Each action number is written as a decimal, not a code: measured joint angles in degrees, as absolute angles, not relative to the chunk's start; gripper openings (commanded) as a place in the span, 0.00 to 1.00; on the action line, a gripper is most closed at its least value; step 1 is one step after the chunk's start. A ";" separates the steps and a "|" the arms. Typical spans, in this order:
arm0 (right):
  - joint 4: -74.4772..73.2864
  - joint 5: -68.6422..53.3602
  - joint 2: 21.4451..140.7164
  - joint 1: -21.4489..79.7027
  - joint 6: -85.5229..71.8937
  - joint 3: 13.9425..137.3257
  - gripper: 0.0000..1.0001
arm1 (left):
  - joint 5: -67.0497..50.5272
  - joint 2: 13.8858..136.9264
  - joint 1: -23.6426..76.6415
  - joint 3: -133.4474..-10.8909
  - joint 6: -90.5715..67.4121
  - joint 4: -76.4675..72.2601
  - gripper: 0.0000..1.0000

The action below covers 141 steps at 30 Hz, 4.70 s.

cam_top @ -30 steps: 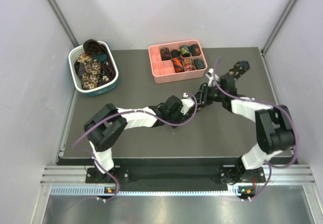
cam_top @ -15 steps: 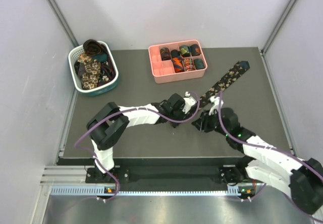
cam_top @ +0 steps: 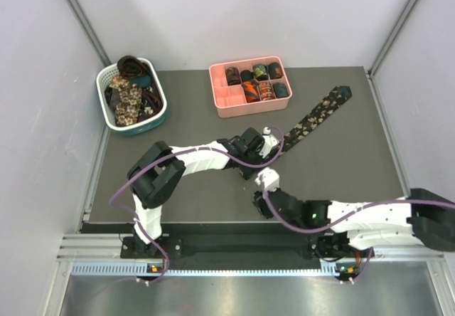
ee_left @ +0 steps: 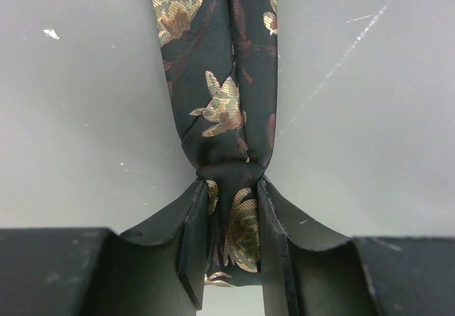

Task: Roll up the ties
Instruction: Roll the tie

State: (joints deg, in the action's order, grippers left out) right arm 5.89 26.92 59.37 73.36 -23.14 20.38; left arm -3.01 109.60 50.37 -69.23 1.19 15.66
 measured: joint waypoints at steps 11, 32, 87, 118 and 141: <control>3.05 41.08 84.75 85.23 -14.52 39.27 0.40 | -3.11 110.17 50.35 -70.35 1.21 17.06 0.29; -42.87 54.81 122.76 77.76 -10.52 83.40 0.50 | -3.14 112.92 50.28 -75.83 -0.12 23.68 0.30; -43.03 52.10 123.57 69.73 -4.45 81.52 0.00 | -4.97 115.83 48.18 -87.09 -0.69 38.44 0.75; -21.30 18.33 99.15 58.15 -2.33 63.24 0.00 | 17.34 67.26 26.26 -43.64 -32.86 2.48 0.99; -13.10 -24.43 96.66 40.64 -6.98 56.77 0.00 | -5.61 71.53 34.06 -32.34 -19.14 -11.25 0.98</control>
State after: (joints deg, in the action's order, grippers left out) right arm -13.10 -24.43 96.66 40.64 -6.98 56.77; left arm -5.61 71.53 34.06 -32.34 -19.14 -11.25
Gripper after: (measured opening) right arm 0.145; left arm 0.974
